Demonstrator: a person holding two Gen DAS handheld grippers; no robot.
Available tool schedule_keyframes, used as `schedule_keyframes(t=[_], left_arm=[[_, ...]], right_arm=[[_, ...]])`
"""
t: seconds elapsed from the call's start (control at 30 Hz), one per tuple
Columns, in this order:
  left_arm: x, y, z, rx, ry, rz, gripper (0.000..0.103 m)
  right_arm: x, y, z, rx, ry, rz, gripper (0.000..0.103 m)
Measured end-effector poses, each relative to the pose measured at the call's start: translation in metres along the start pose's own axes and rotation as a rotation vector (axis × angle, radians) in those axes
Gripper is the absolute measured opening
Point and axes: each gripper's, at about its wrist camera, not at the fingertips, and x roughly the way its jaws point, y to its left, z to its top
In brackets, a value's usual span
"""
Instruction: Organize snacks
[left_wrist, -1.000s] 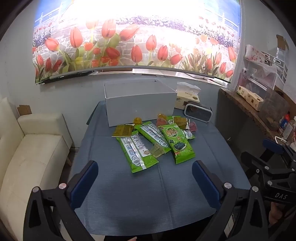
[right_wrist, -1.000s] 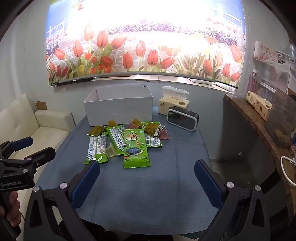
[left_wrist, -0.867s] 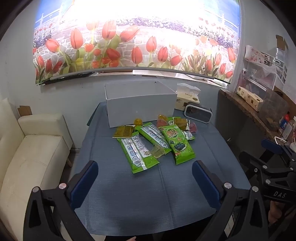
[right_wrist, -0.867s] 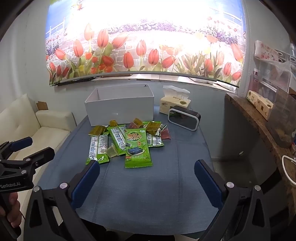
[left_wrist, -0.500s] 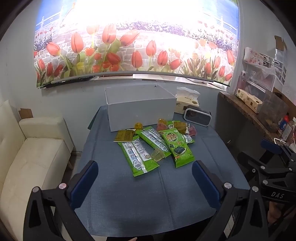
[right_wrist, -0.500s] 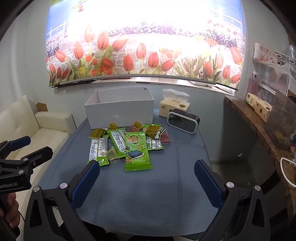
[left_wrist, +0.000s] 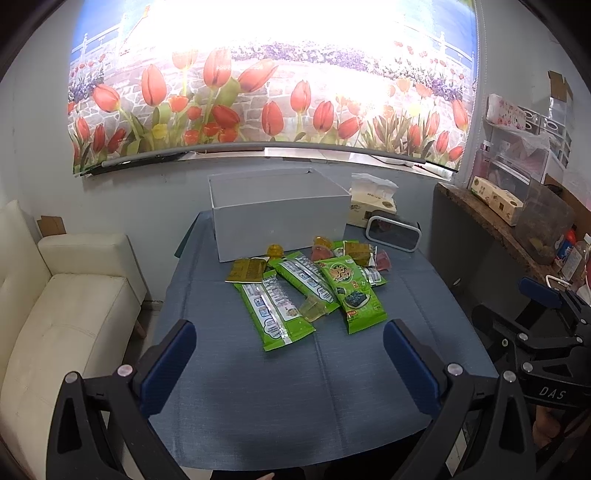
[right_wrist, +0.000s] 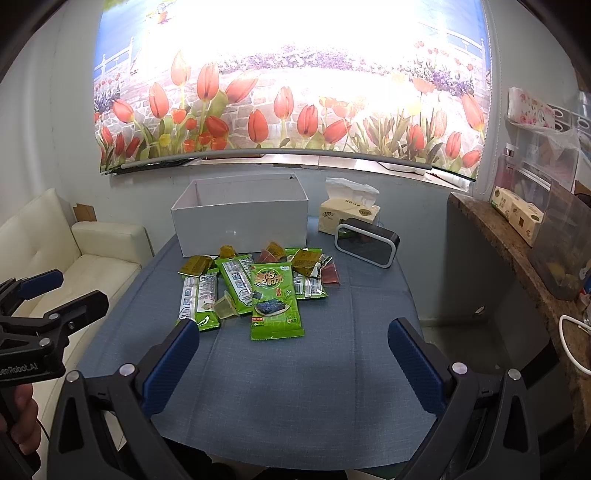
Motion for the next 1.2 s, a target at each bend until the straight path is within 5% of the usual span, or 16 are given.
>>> schedule_keyframes(t=[1.2], left_arm=[[-0.0006,-0.0053,0.0009,0.007,-0.009,0.005,0.103]], right_arm=[[-0.0051,0.0009,-0.0007,-0.015,-0.026,-0.015,0.103]])
